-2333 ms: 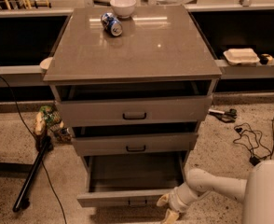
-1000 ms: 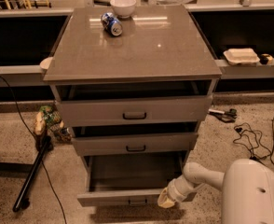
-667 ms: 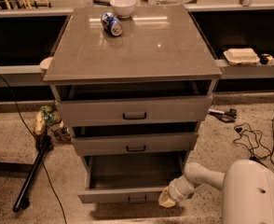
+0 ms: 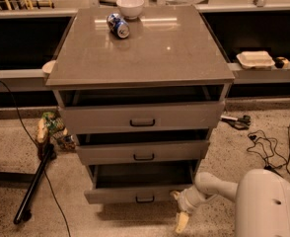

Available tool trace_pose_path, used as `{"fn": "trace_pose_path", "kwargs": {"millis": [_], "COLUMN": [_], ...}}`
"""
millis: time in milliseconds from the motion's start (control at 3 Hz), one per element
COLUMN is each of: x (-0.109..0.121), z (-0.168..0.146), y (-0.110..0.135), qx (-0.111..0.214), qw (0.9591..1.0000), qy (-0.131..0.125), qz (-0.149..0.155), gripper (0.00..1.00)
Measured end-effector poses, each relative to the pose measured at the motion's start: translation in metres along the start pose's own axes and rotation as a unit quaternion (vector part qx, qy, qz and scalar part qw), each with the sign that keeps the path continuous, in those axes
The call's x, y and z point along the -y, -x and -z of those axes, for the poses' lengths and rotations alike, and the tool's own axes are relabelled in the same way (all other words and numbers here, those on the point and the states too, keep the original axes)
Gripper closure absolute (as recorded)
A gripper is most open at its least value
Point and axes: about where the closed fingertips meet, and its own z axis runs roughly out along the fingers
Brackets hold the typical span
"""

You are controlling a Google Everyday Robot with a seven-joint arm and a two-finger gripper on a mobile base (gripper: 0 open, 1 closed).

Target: Close bottom drawer

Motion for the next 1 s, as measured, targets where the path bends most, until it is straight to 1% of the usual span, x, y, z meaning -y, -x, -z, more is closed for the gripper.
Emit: {"fn": "trace_pose_path", "kwargs": {"millis": [333, 667, 1000], "x": [0.0, 0.013, 0.043], "z": [0.0, -0.003, -0.001], "y": [0.0, -0.001, -0.004], "qx": [0.0, -0.006, -0.017], "qw": [1.0, 0.9998, 0.998], "qy": [0.0, -0.017, -0.047], "qz": [0.0, 0.012, 0.04], "gripper": [0.0, 0.19, 0.42]}}
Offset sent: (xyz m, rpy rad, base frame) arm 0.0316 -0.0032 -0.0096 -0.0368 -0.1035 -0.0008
